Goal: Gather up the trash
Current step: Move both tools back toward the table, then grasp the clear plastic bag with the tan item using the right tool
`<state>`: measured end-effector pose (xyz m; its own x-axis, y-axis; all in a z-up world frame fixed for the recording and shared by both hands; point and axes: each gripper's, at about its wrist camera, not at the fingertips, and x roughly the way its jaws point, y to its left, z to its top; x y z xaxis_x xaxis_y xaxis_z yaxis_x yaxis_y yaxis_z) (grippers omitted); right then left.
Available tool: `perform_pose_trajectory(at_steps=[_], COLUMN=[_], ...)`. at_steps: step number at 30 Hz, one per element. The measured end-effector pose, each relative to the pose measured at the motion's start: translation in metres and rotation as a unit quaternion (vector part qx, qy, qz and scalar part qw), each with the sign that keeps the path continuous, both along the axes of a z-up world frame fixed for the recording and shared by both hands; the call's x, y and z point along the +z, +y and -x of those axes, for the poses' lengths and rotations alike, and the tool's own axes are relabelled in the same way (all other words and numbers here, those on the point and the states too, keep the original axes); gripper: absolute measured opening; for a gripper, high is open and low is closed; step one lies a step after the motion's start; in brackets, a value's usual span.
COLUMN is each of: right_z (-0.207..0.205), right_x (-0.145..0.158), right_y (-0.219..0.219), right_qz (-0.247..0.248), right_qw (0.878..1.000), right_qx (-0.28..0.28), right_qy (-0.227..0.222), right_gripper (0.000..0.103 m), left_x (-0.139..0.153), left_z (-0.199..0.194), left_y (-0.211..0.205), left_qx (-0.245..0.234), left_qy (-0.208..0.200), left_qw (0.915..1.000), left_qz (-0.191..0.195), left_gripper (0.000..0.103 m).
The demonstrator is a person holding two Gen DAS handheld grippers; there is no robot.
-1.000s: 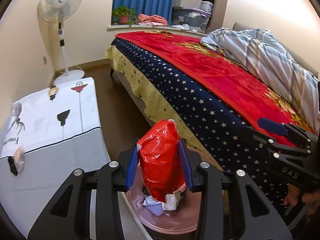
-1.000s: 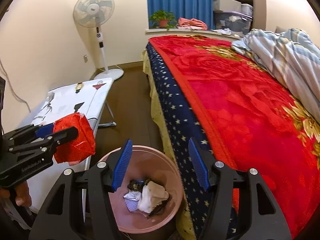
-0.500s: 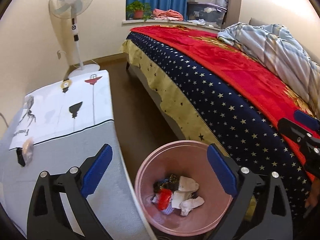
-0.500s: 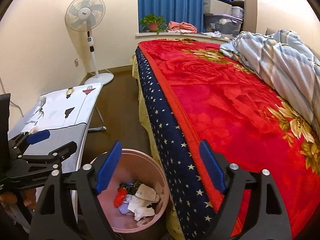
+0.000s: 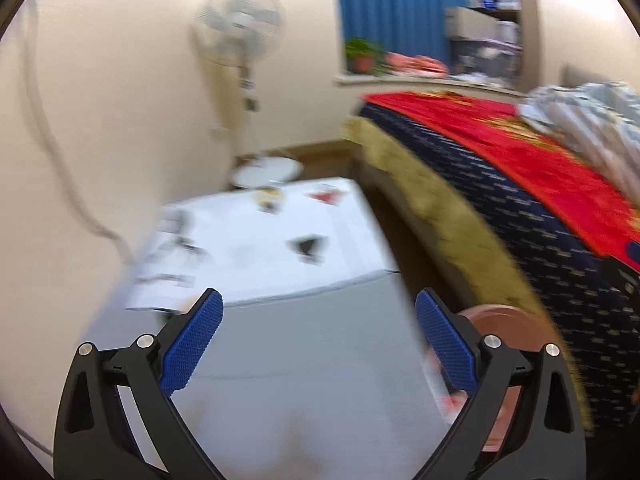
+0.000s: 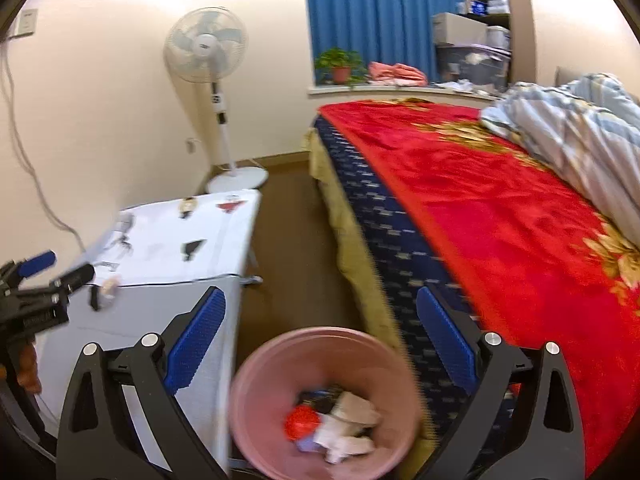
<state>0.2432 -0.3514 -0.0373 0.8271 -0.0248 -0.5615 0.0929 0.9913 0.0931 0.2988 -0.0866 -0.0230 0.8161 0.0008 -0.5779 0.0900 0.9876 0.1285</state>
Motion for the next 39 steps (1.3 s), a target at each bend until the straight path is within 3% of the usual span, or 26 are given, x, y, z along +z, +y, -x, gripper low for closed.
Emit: perform_pose_trajectory(at_steps=[3, 6, 13, 23, 26, 28, 31, 38, 39], right_z=[-0.007, -0.014, -0.038, -0.104, -0.124, -0.135, -0.152, -0.181, -0.183], right_x=[-0.002, -0.007, -0.013, -0.067, -0.087, -0.098, -0.114, -0.15, -0.153], right_y=[0.04, 0.081, 0.157, 0.273, 0.304, 0.323, 0.349, 0.377, 0.378], right_qz=[0.003, 0.023, 0.019, 0.016, 0.001, 0.002, 0.015, 0.005, 0.004], right_qw=[0.999, 0.997, 0.992, 0.989, 0.984, 0.979, 0.973, 0.963, 0.962], right_qx=[0.037, 0.069, 0.125, 0.149, 0.176, 0.2, 0.227, 0.251, 0.254], right_qy=[-0.003, -0.003, -0.008, 0.015, 0.026, 0.032, 0.041, 0.095, 0.098], right_gripper=[0.095, 0.095, 0.096, 0.095, 0.08, 0.063, 0.054, 0.051, 0.045], left_x=[0.021, 0.036, 0.053, 0.047, 0.045, 0.043, 0.04, 0.036, 0.036], left_z=[-0.001, -0.002, 0.0, -0.004, -0.01, -0.014, -0.015, -0.016, -0.016], left_y=[0.047, 0.09, 0.183, 0.22, 0.228, 0.231, 0.235, 0.234, 0.235], left_qx=[0.063, 0.106, 0.208, 0.24, 0.247, 0.249, 0.253, 0.253, 0.253], left_qy=[-0.032, -0.043, -0.072, -0.067, -0.063, -0.061, -0.057, -0.052, -0.052], left_qw=[0.9972, 0.9933, 0.9754, 0.9682, 0.9668, 0.9664, 0.9658, 0.966, 0.9662], left_qz=[-0.023, -0.016, -0.012, -0.023, -0.018, -0.012, -0.002, -0.004, -0.002], left_gripper=[0.094, 0.094, 0.094, 0.094, 0.094, 0.094, 0.094, 0.094, 0.094])
